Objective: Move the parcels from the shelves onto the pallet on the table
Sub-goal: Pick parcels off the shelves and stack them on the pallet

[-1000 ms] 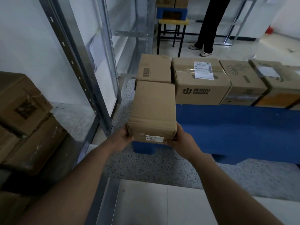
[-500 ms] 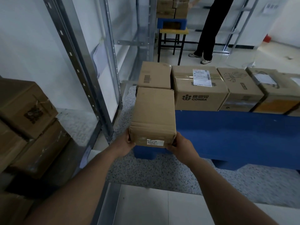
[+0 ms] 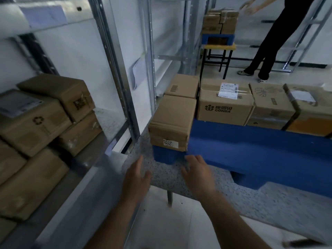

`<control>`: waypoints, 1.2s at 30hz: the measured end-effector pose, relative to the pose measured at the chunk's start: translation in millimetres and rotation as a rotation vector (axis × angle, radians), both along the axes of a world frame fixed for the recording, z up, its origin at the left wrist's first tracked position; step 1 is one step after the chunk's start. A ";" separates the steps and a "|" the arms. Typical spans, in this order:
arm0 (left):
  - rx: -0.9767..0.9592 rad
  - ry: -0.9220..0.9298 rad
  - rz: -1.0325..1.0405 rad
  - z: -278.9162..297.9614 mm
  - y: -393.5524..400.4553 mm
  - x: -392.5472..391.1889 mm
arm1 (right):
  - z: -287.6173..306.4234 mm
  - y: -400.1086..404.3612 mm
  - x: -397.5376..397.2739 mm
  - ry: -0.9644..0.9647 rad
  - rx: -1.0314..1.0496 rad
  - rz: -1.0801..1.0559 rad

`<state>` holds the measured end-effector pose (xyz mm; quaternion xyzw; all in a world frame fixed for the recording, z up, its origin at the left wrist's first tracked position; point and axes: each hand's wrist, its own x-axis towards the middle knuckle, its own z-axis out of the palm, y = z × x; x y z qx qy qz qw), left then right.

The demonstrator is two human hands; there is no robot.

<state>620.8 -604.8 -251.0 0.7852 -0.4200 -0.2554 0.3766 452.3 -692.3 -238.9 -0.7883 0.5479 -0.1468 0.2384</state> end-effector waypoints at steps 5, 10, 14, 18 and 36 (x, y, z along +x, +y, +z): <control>0.011 -0.199 0.052 16.9 45.4 -37.4 | 12.3 33.9 -12.6 0.003 -0.115 0.160; 0.062 -0.378 0.199 38.1 95.6 -47.9 | 32.7 69.5 -16.0 0.007 -0.224 0.381; 0.121 -0.482 0.304 51.8 146.5 -55.6 | 44.6 101.7 -3.6 -0.024 -0.243 0.534; 0.156 -0.522 0.430 60.0 195.0 -62.9 | 48.2 137.7 12.8 -0.036 -0.272 0.655; 0.177 -0.529 0.904 87.7 375.7 -23.5 | 82.9 291.4 114.1 -0.130 -0.314 1.016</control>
